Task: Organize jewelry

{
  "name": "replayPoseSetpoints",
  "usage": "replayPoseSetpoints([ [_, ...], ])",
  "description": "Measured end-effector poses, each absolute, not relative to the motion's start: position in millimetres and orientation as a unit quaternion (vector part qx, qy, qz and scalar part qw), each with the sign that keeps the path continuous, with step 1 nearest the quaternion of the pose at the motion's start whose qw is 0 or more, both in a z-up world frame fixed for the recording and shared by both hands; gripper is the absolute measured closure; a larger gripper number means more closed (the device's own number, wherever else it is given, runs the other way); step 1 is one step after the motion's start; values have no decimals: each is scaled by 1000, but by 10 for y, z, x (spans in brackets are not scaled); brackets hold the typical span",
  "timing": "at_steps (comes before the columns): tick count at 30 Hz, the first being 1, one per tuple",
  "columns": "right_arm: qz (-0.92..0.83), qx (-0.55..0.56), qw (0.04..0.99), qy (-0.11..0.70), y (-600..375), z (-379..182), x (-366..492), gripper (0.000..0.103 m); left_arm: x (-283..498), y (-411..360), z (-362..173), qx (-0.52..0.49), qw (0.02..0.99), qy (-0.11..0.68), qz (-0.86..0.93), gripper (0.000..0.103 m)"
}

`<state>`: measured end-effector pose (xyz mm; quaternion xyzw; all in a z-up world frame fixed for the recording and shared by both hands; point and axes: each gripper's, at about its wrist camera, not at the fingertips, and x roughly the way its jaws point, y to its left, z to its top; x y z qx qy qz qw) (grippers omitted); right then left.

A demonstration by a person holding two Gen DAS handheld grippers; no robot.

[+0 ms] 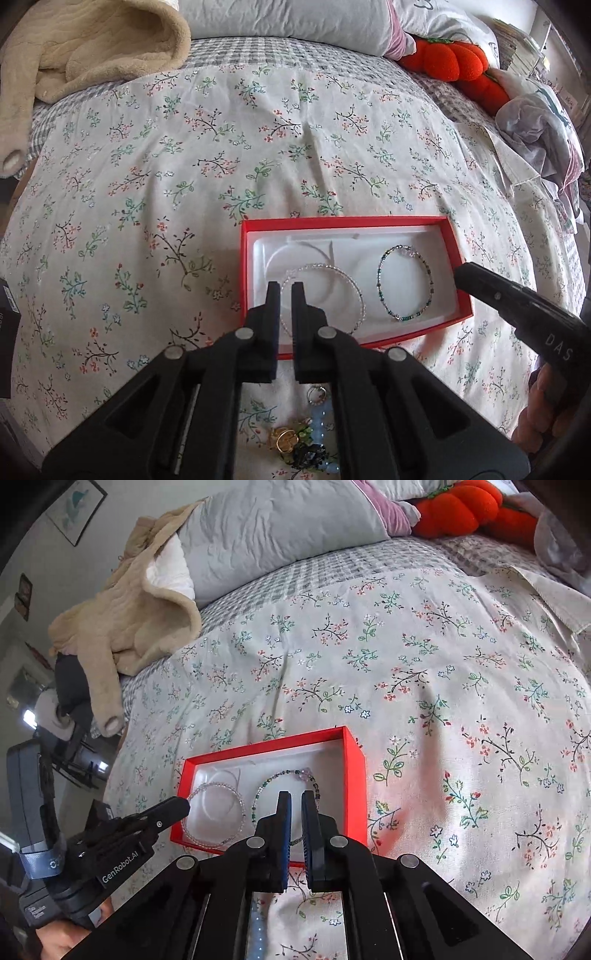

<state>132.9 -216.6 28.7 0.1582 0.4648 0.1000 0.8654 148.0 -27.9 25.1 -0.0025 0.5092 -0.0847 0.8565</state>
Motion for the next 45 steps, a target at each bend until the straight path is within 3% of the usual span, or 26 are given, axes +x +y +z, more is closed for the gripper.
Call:
replayPoseSetpoints([
  [2,104,142,869,463,-2159,338,1248,90,1424,-308,279,12,857,508,-88,76],
  [5,105,120,872,462,-2196,419,1084,90,1303,-342,379,32,864,495,-85,55],
  [13,106,75,876,465,-2322,525,618,88,727,-319,543,45,874,482,-44,23],
  [16,102,66,877,465,-2345,527,506,85,439,-315,485,47,868,493,-24,22],
  [19,106,60,876,467,-2302,519,428,71,122,-266,433,35,873,486,5,21],
  [21,111,60,877,463,-2252,531,360,35,-79,-208,383,14,873,486,24,20],
  [26,124,62,878,458,-2088,577,219,34,-344,-144,291,-5,871,491,30,20],
  [35,97,32,878,467,-2065,472,100,22,-412,-163,358,34,894,447,11,19],
  [45,53,36,862,502,-2173,221,214,21,-248,-111,119,65,897,434,-43,19],
])
